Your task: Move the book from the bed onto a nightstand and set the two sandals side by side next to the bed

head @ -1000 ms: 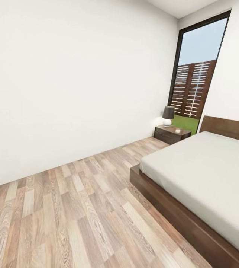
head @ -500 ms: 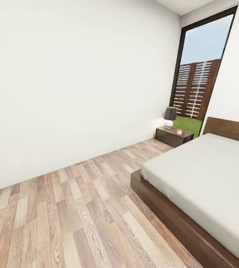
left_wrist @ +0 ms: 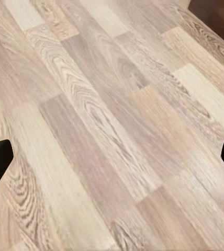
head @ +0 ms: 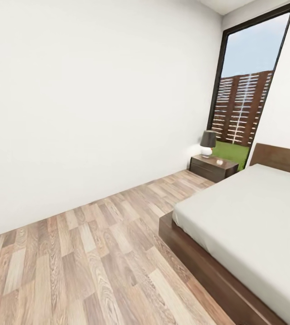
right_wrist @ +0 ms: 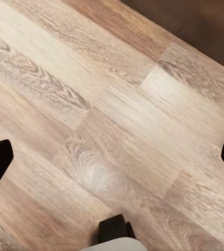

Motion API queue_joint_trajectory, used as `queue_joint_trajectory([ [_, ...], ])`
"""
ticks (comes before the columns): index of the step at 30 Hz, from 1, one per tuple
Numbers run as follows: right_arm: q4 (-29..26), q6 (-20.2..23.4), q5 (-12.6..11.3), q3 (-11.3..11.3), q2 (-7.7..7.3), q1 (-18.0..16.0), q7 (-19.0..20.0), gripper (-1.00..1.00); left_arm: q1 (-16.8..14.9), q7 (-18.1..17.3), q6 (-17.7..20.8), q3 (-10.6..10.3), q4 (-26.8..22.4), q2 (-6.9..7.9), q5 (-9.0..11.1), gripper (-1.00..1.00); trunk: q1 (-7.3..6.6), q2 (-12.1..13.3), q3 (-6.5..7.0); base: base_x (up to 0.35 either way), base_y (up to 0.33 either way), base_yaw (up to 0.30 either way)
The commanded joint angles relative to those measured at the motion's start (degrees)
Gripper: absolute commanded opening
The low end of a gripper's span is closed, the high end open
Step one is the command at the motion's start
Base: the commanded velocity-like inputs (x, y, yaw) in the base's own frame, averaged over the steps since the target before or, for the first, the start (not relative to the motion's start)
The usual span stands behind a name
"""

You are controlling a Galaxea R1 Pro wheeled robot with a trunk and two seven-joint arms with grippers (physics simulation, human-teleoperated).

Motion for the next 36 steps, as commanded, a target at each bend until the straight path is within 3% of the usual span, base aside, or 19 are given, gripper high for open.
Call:
queue_joint_trajectory([
  [1,0.04,-0.21,-0.58,0.13,-0.02,-0.04,-0.01,1.0,-0.03,0.02,-0.17,0.02,0.01,-0.01,0.03,1.0,0.02,-0.03,-0.06,0.135,0.0,-0.136],
  [36,-0.05,-0.25,-0.59,0.03,-0.18,-0.03,-0.04,1.0,-0.03,0.02,-0.26,-0.04,-0.06,-0.03,0.03,1.0,0.02,-0.03,-0.06,0.008,0.0,-0.275],
])
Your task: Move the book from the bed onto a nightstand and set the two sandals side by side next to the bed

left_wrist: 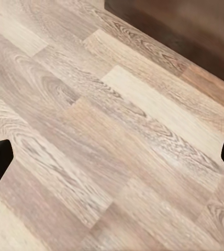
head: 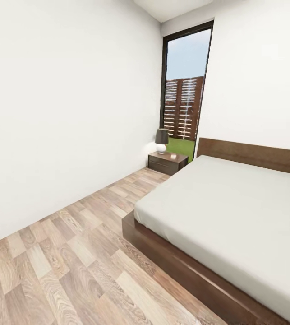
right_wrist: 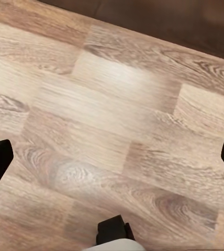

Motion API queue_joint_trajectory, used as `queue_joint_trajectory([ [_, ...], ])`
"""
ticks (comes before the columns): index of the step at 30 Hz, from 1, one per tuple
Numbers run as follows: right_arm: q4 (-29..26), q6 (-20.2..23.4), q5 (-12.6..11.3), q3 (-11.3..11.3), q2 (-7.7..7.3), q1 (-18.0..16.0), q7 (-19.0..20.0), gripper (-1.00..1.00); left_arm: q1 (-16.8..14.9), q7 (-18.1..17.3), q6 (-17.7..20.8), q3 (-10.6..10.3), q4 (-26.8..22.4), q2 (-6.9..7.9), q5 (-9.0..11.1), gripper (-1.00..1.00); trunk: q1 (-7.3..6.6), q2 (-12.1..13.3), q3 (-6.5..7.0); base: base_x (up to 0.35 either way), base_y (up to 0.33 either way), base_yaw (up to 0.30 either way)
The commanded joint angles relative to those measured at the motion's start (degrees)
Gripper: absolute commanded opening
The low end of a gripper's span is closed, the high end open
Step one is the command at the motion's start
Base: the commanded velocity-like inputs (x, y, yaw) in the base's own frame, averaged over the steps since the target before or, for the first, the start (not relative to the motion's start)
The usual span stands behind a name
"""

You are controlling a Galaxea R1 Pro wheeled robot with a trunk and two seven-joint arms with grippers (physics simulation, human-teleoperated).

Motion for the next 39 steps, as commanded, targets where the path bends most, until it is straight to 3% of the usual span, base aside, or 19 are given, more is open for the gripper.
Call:
queue_joint_trajectory([
  [1,0.05,-0.21,-0.58,0.13,-0.01,-0.05,0.0,1.0,-0.02,0.02,-0.17,0.02,0.01,-0.02,0.03,1.0,0.0,-0.03,-0.06,0.0,0.0,-0.284],
  [39,0.14,-0.19,-0.58,0.23,0.05,-0.05,0.06,1.0,-0.02,0.02,-0.17,0.02,0.08,-0.08,0.03,1.0,0.0,-0.03,-0.06,0.0,0.0,-0.284],
])
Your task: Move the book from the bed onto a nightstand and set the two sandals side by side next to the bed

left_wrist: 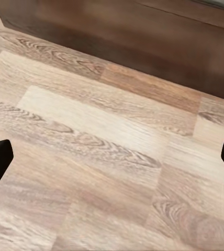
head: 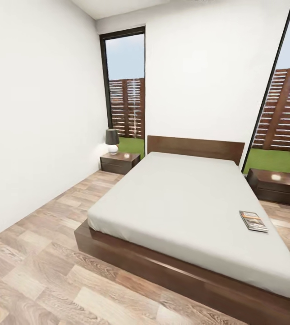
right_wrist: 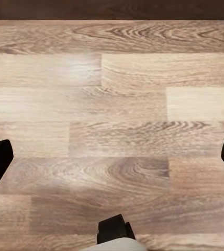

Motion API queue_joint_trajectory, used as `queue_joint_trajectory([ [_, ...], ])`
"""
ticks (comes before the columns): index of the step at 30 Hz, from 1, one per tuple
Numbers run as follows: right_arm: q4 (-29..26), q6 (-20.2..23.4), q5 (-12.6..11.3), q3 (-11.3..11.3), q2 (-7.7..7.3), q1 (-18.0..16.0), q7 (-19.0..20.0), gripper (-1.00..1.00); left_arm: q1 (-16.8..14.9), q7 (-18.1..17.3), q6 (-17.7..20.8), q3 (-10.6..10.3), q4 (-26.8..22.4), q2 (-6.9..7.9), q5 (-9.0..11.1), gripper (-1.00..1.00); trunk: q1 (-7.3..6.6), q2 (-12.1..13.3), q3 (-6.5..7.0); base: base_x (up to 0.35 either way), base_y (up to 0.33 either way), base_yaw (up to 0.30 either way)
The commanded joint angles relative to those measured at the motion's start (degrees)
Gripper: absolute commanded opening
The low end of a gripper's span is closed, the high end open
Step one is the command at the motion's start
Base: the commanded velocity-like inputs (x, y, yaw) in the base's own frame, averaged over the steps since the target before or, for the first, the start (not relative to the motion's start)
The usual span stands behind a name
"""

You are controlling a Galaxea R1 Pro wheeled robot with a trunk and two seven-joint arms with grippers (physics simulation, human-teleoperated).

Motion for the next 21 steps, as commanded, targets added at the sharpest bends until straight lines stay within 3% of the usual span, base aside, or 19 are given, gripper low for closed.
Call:
queue_joint_trajectory([
  [1,0.05,-0.23,-0.56,0.13,-0.01,-0.05,-0.01,1.0,-0.02,0.02,-0.17,0.02,0.01,-0.01,0.03,1.0,0.0,-0.03,-0.06,0.0,0.0,-0.284],
  [21,0.05,-0.22,-0.55,0.13,0.0,-0.04,-0.02,1.0,-0.02,0.02,-0.17,-0.03,0.01,-0.01,0.03,1.0,0.0,-0.03,-0.06,0.0,0.0,-0.284],
])
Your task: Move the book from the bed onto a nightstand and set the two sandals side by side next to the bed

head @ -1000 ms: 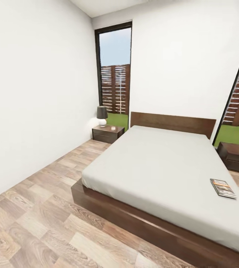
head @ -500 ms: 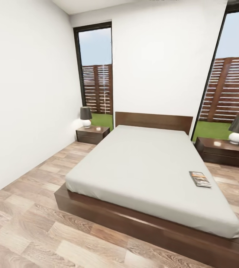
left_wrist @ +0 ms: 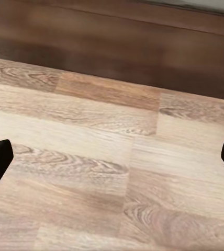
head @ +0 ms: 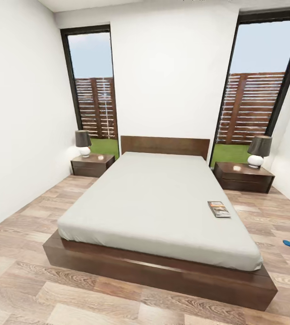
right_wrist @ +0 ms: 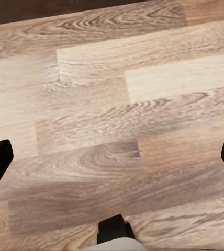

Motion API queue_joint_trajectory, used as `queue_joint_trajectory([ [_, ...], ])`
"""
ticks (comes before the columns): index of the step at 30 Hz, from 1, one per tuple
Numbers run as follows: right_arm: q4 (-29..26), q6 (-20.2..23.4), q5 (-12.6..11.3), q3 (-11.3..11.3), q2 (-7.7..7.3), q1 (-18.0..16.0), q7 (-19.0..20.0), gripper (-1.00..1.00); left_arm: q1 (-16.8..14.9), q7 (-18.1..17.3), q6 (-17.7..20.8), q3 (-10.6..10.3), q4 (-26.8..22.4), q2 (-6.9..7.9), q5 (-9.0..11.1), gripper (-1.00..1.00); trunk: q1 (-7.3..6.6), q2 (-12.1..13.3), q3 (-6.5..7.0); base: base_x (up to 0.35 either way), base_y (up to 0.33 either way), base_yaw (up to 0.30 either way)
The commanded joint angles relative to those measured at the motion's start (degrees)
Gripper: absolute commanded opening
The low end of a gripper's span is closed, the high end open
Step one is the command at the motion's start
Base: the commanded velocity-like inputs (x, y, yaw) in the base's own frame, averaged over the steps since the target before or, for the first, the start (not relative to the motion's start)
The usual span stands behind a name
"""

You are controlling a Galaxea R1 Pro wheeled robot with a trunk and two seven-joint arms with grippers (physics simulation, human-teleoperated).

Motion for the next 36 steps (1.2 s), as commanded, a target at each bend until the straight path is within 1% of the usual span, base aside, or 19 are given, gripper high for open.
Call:
queue_joint_trajectory([
  [1,0.05,-0.21,-0.57,0.13,-0.01,-0.03,-0.01,1.0,-0.02,0.02,-0.14,0.02,0.01,-0.01,0.03,1.0,0.0,-0.03,-0.06,0.0,0.0,-0.284],
  [10,0.05,-0.26,-0.56,0.13,0.06,-0.05,-0.01,1.0,-0.02,0.02,-0.1,0.0,0.02,-0.06,0.03,1.0,0.0,-0.03,-0.06,0.021,0.131,-0.284],
  [25,0.05,-0.22,-0.57,0.13,0.07,-0.05,-0.01,1.0,-0.02,0.02,-0.12,0.03,0.02,-0.03,0.03,1.0,0.0,-0.03,-0.06,0.003,0.02,-0.284],
  [31,0.05,-0.25,-0.54,0.13,0.07,-0.05,-0.04,1.0,-0.02,0.02,-0.13,0.01,0.02,-0.05,0.03,1.0,0.0,-0.03,-0.06,0.0,0.172,-0.284],
  [36,0.05,-0.22,-0.56,0.13,0.07,-0.05,-0.06,1.0,-0.02,0.01,-0.16,-0.01,0.02,-0.08,0.03,1.0,0.0,-0.03,-0.06,0.0,0.051,-0.284],
])
